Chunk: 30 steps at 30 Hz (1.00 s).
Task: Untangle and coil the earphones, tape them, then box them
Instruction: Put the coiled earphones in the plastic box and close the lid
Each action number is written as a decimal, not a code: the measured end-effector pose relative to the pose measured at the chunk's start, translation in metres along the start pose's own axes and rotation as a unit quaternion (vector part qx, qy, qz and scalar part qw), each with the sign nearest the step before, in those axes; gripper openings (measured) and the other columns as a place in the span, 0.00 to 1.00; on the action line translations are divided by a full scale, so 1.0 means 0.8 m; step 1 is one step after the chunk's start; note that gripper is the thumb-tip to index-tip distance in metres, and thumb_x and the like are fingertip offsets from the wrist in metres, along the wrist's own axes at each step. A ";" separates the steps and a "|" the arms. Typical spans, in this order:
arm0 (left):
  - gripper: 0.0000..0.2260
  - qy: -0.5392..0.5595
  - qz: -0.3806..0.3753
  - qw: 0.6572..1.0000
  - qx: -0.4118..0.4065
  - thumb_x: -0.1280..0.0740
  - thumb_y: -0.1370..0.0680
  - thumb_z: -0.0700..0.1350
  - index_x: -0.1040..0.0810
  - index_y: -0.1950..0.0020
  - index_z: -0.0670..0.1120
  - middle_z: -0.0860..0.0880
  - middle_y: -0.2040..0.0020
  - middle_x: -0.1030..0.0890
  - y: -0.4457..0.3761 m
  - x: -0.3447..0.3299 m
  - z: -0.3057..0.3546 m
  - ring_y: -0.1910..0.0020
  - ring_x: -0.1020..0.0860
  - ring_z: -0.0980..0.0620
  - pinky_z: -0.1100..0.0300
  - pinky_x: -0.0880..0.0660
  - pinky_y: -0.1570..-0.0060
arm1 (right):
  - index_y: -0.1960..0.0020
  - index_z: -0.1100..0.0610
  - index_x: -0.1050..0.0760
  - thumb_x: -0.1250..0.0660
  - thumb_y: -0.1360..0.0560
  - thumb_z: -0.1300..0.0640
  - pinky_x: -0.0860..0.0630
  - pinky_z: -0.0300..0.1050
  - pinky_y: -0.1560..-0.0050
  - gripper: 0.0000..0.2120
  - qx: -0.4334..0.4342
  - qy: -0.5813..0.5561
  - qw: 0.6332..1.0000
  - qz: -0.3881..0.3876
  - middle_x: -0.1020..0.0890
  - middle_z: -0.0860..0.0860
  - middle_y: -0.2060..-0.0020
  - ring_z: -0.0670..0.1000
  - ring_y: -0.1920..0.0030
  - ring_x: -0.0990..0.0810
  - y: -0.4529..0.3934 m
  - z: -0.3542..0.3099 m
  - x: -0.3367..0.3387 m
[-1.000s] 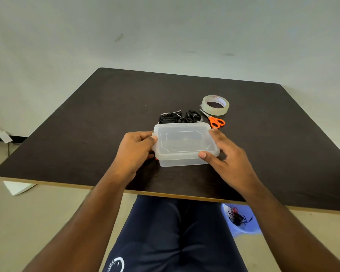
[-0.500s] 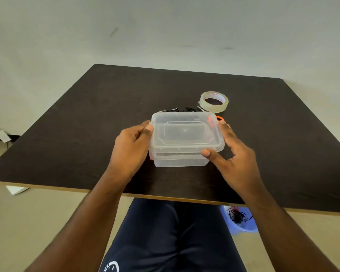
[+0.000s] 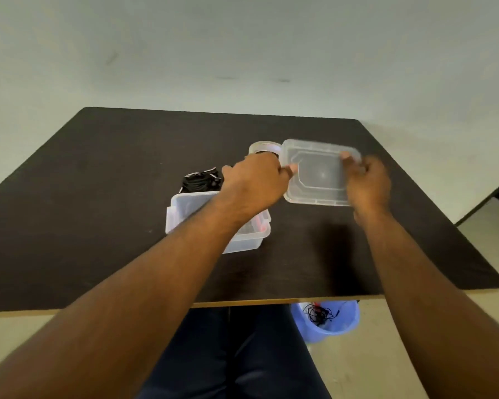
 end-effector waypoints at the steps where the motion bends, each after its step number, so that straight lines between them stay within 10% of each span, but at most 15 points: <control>1: 0.22 -0.057 -0.018 0.998 0.000 0.44 0.19 0.61 0.29 0.65 0.48 0.46 0.54 0.20 -0.010 -0.011 0.003 0.44 0.23 0.43 0.34 0.37 0.34 | 0.62 0.56 0.29 0.36 0.24 0.39 0.30 0.48 0.61 0.20 -0.027 0.047 0.998 -0.024 0.25 0.49 0.66 0.53 0.62 0.25 -0.006 0.017 0.001; 5: 0.13 -0.150 -0.069 0.986 -0.017 0.39 0.19 0.56 0.21 0.47 0.50 0.42 0.32 0.27 -0.035 -0.037 0.001 0.26 0.41 0.39 0.28 0.57 0.31 | 0.60 0.57 0.24 0.38 0.23 0.42 0.28 0.47 0.58 0.18 -0.065 0.216 0.969 -0.102 0.20 0.54 0.61 0.59 0.57 0.20 -0.013 0.054 0.008; 10: 0.08 -0.082 -0.012 0.996 -0.013 0.35 0.22 0.51 0.17 0.47 0.52 0.49 0.45 0.18 -0.059 -0.014 -0.036 0.39 0.26 0.45 0.37 0.39 0.32 | 0.43 0.58 0.23 0.37 0.24 0.39 0.26 0.55 0.49 0.24 0.040 0.458 0.884 -0.082 0.21 0.59 0.45 0.61 0.44 0.23 -0.010 0.028 0.009; 15: 0.06 -0.001 0.057 0.997 0.046 0.30 0.25 0.41 0.15 0.50 0.45 0.45 0.52 0.15 -0.066 0.041 -0.129 0.52 0.18 0.46 0.49 0.22 0.45 | 0.54 0.54 0.18 0.32 0.24 0.50 0.26 0.44 0.58 0.09 0.175 0.222 0.939 -0.196 0.17 0.49 0.61 0.50 0.60 0.20 0.001 -0.050 -0.053; 19: 0.06 -0.014 0.078 0.990 0.119 0.27 0.27 0.42 0.15 0.52 0.42 0.42 0.52 0.15 -0.071 0.066 -0.199 0.52 0.18 0.44 0.53 0.23 0.49 | 0.57 0.56 0.16 0.30 0.26 0.56 0.24 0.39 0.52 0.05 0.250 0.115 0.908 -0.315 0.15 0.46 0.61 0.45 0.58 0.19 0.020 -0.117 -0.131; 21: 0.08 -0.001 0.064 0.989 0.136 0.25 0.28 0.45 0.15 0.54 0.41 0.43 0.55 0.15 -0.071 0.067 -0.214 0.55 0.19 0.45 0.55 0.24 0.54 | 0.55 0.54 0.16 0.30 0.26 0.57 0.27 0.28 0.56 0.04 0.272 0.125 0.884 -0.360 0.17 0.44 0.60 0.42 0.57 0.20 0.030 -0.139 -0.167; 25: 0.12 0.028 0.036 0.986 0.160 0.22 0.31 0.49 0.15 0.59 0.40 0.43 0.61 0.16 -0.074 0.054 -0.226 0.59 0.18 0.45 0.53 0.20 0.55 | 0.51 0.56 0.16 0.31 0.26 0.62 0.24 0.42 0.50 0.07 0.302 0.195 0.840 -0.407 0.15 0.50 0.54 0.50 0.52 0.18 0.031 -0.146 -0.213; 30: 0.10 0.018 0.033 0.987 0.157 0.22 0.31 0.47 0.17 0.59 0.41 0.44 0.60 0.16 -0.079 0.043 -0.227 0.59 0.18 0.45 0.53 0.20 0.57 | 0.45 0.53 0.18 0.36 0.27 0.68 0.31 0.33 0.56 0.17 0.275 0.266 0.831 -0.403 0.18 0.45 0.52 0.45 0.51 0.21 -0.004 -0.117 -0.210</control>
Point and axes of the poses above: each hand's wrist, its own y-axis away from the middle knuckle, its own x-axis out of the back of the hand, z = x × y, the point moved 2 cm from there along -y, towards the middle knuckle
